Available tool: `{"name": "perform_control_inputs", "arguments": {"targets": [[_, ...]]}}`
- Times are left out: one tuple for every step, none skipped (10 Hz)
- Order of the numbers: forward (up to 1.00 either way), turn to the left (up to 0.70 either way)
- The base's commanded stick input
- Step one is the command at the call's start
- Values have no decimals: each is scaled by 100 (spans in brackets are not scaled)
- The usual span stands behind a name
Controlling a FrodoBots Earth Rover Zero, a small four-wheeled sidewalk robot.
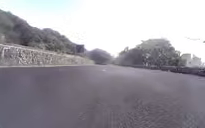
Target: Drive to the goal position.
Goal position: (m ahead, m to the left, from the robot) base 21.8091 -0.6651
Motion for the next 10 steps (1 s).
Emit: {"name": "perform_control_inputs", "arguments": {"targets": [[70,0],[70,0],[70,0],[70,0],[70,0],[70,0],[70,0],[70,0],[70,0],[70,0]]}}
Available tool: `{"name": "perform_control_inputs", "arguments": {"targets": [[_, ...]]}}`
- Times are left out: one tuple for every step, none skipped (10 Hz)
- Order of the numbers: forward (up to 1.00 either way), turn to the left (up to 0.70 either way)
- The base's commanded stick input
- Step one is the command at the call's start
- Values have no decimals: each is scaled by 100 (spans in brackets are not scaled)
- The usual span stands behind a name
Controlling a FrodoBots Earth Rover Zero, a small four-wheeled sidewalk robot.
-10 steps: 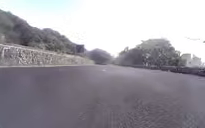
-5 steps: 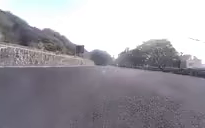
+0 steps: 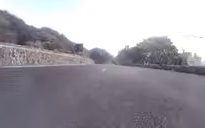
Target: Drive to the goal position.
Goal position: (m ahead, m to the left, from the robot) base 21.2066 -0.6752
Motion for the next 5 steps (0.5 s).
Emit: {"name": "perform_control_inputs", "arguments": {"targets": [[70,0],[70,0],[70,0],[70,0],[70,0]]}}
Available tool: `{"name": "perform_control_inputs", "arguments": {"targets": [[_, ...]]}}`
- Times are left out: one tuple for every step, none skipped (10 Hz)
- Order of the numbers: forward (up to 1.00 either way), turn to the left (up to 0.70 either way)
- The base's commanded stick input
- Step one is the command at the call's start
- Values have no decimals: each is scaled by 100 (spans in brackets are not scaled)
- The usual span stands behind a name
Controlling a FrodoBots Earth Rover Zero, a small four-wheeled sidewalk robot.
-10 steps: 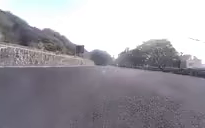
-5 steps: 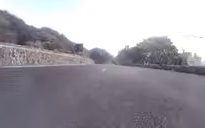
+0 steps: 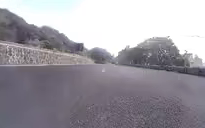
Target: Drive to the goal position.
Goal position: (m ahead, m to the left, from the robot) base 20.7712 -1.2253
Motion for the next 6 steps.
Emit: {"name": "perform_control_inputs", "arguments": {"targets": [[70,0],[70,0],[70,0],[70,0],[70,0],[70,0]]}}
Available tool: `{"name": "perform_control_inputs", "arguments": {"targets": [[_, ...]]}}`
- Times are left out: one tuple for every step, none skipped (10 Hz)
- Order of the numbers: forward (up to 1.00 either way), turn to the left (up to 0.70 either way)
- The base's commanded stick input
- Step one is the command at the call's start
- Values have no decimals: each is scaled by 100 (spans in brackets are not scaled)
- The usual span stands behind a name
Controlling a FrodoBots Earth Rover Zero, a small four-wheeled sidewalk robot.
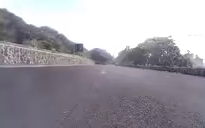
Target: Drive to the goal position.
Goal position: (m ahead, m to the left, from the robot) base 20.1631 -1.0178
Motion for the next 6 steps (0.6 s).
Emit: {"name": "perform_control_inputs", "arguments": {"targets": [[70,0],[70,0],[70,0],[70,0],[70,0],[70,0]]}}
